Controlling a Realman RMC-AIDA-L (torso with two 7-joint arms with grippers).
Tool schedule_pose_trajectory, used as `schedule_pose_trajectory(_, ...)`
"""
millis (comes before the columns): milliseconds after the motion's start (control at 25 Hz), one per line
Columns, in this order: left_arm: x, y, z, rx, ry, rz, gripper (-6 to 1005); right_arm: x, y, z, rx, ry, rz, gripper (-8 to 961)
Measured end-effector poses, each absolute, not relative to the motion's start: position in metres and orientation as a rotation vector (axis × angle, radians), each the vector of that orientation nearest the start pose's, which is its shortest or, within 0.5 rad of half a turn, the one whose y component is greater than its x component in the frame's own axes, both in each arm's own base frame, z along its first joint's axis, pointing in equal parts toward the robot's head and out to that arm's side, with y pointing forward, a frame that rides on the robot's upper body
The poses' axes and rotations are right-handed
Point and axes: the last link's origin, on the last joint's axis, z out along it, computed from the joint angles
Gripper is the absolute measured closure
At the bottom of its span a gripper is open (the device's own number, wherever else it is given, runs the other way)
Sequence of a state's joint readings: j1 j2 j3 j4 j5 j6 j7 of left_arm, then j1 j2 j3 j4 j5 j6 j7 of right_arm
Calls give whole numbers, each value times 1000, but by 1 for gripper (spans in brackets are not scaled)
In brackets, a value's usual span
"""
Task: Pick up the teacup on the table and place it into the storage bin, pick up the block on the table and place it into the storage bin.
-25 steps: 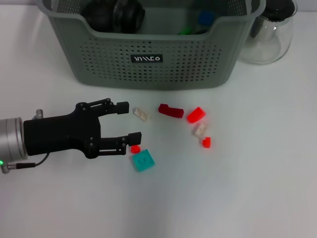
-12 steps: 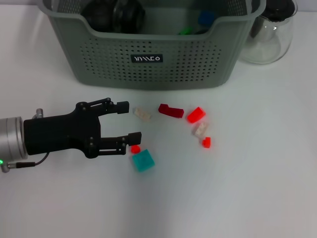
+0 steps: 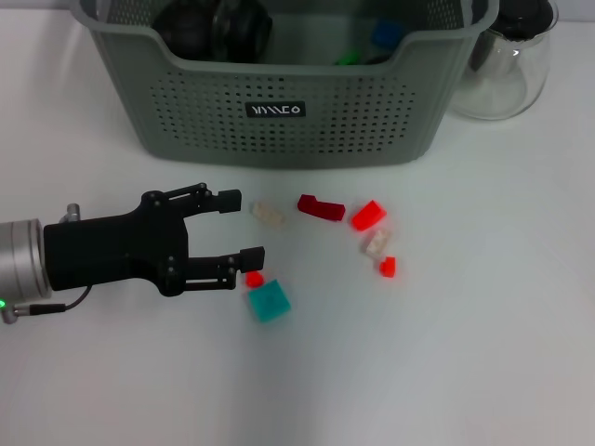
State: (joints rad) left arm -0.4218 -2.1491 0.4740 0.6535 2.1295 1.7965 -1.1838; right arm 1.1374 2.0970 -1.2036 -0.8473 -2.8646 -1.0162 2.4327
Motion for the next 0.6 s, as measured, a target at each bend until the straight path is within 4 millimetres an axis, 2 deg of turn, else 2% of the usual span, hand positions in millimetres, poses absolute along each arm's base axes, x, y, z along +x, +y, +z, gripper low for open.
schedule_pose_trajectory(240, -281, 266, -10, -2747, -563, -893, 152, 72, 482, -12, -2386, 363, -363, 477)
schedule_pose_trajectory(440, -281, 266, -10, -2748, -566, -895, 152, 64, 476, -10, -2431, 395, -338, 438)
schedule_pose_trajectory(600, -281, 266, -10, -2748, -566, -896, 152, 52, 469, -3, -2467, 398, -294, 330)
